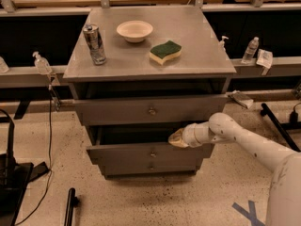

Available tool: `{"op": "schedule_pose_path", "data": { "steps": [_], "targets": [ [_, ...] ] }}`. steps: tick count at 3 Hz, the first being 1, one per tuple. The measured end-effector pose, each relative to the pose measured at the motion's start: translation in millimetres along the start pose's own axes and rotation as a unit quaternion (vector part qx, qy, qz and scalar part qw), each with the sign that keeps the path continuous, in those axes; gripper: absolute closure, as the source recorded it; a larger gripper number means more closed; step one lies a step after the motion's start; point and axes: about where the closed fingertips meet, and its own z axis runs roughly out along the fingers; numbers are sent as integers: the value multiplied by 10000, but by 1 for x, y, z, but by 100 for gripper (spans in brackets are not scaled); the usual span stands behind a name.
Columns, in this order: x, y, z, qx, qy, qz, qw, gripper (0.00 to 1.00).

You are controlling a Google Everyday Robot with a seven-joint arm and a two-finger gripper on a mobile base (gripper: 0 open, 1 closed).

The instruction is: Open middle drawer

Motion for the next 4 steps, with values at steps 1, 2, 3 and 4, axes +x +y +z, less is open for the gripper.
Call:
{"op": "schedule_pose_path", "data": {
  "steps": [1, 2, 3, 4],
  "targets": [
    [2, -4, 5, 150, -16, 59, 9999, 100],
    [3, -5, 6, 165, -18, 67, 9998, 100],
    [3, -4, 6, 129, -23, 69, 9999, 100],
    [2, -4, 5, 128, -23, 69, 9999, 100]
  ]
}}
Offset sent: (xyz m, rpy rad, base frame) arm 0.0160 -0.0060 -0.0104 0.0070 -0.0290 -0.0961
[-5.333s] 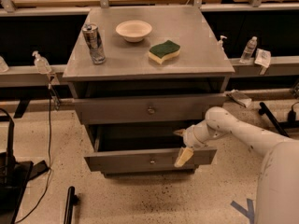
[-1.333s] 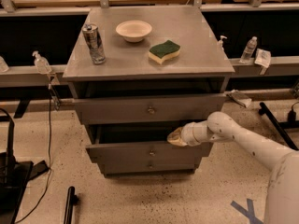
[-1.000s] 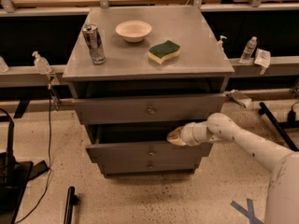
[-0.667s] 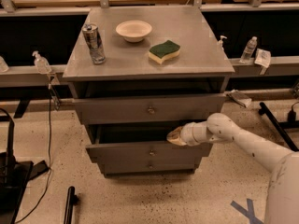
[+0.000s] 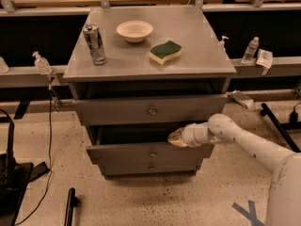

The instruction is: Open middle drawer

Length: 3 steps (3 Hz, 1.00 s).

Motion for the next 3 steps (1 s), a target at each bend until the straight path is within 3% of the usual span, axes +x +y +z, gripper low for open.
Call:
{"op": "schedule_pose_path", "data": {
  "steps": [1, 3],
  "targets": [
    [1, 25, -2, -445, -26, 30, 9990, 100],
    [-1, 29, -5, -524, -32, 36, 9986, 100]
  ]
}}
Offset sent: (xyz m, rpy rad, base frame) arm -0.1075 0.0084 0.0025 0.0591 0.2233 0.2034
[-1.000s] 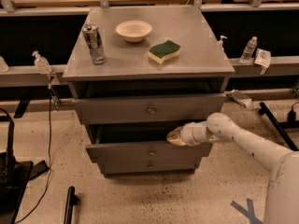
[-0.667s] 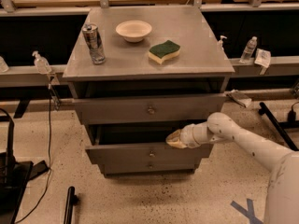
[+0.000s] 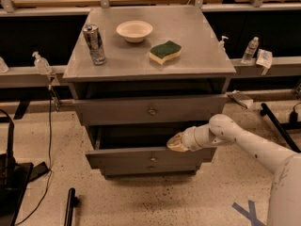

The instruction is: Open middle drawer

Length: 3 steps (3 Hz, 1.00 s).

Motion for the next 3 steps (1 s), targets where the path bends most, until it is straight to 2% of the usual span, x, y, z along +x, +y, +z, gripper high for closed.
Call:
{"op": "schedule_pose_path", "data": {
  "steps": [1, 2, 3],
  "targets": [
    [-3, 23, -6, -290, -46, 7, 9996, 100],
    [-13, 64, -22, -742, -156, -19, 9971, 100],
    [-19, 87, -34, -964, -240, -40, 9950, 100]
  ]
}}
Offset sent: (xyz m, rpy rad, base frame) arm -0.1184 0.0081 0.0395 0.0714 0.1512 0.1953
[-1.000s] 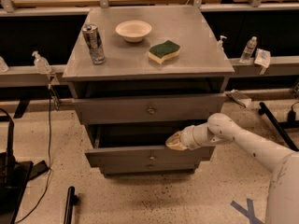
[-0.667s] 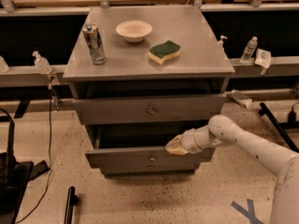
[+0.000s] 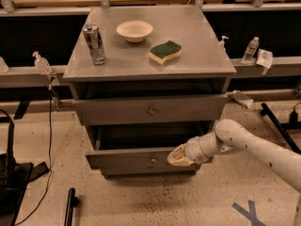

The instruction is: Open middle drawer

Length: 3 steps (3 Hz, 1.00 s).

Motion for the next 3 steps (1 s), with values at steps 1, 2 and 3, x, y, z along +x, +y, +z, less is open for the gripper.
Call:
{"op": "schedule_pose_path", "data": {
  "steps": [1, 2, 3],
  "targets": [
    [0, 0, 0, -38, 78, -50, 10000, 100],
    [2, -17, 3, 29, 227, -144, 9996, 100],
    [2, -37, 4, 118, 354, -215, 9991, 100]
  ]
}}
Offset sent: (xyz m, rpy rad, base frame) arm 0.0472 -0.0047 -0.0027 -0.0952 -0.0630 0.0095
